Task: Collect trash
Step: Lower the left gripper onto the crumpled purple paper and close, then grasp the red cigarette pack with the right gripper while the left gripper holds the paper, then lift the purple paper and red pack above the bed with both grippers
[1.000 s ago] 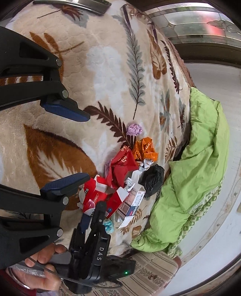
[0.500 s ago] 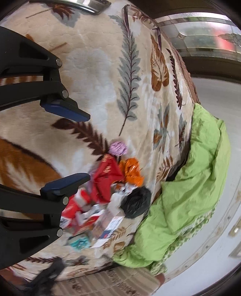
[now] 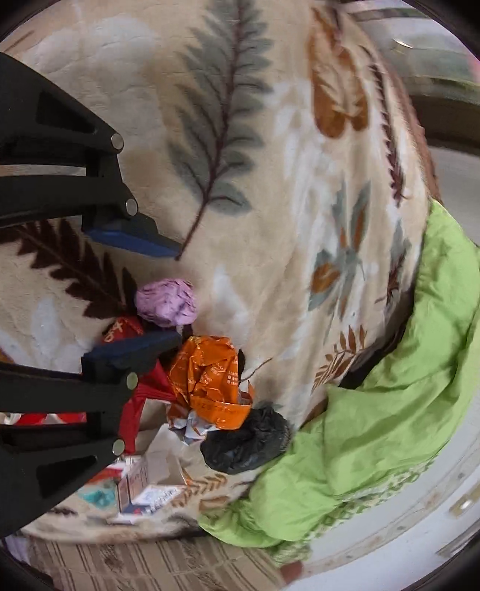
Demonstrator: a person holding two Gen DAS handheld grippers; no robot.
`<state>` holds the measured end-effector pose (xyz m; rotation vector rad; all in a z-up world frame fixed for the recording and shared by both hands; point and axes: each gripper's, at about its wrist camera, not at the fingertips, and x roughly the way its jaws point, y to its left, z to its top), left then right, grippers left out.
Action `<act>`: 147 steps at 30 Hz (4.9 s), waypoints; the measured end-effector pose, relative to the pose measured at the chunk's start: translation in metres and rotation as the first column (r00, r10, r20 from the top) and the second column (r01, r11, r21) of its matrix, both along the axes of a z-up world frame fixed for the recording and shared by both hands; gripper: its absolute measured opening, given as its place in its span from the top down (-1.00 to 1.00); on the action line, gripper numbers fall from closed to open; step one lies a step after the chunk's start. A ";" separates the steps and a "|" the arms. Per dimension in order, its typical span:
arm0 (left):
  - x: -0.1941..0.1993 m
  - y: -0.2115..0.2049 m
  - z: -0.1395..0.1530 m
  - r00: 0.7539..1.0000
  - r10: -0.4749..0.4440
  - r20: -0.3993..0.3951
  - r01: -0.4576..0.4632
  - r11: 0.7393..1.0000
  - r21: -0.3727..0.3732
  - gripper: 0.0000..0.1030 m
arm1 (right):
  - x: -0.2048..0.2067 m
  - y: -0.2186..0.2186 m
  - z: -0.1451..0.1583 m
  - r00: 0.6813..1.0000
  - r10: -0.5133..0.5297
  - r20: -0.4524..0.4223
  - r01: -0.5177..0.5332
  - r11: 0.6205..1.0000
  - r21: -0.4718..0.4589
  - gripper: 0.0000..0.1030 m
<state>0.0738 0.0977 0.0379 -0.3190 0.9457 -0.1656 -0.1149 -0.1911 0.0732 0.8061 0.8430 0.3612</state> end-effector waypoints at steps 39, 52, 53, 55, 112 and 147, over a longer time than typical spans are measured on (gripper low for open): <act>-0.035 -0.001 0.045 0.985 -0.024 0.171 0.013 0.998 0.067 0.54 | 0.057 0.021 0.023 0.982 0.148 0.116 -0.122 0.971 -0.207 -0.21; -0.036 -0.005 0.046 0.985 -0.038 0.171 0.026 0.997 0.076 0.54 | 0.134 0.033 -0.018 0.985 0.174 0.004 -0.168 0.957 -0.235 -0.29; -0.036 -0.004 0.047 0.985 -0.036 0.170 0.024 0.997 0.072 0.54 | 0.130 0.040 -0.012 0.978 0.209 0.020 -0.196 0.945 -0.263 -0.29; -0.034 -0.002 0.047 0.985 -0.033 0.170 0.022 0.997 0.068 0.54 | 0.119 0.055 -0.002 0.965 0.258 0.049 -0.224 0.906 -0.360 -0.30; -0.068 0.013 0.062 0.978 -0.035 0.206 0.024 0.998 0.056 0.54 | 0.041 0.133 0.003 0.926 0.375 0.039 -0.256 0.701 -0.666 -0.13; -0.209 -0.087 0.058 0.925 -0.271 0.268 0.193 0.940 0.283 0.54 | -0.078 0.030 0.039 0.970 -0.066 0.232 0.186 0.817 -0.545 -0.13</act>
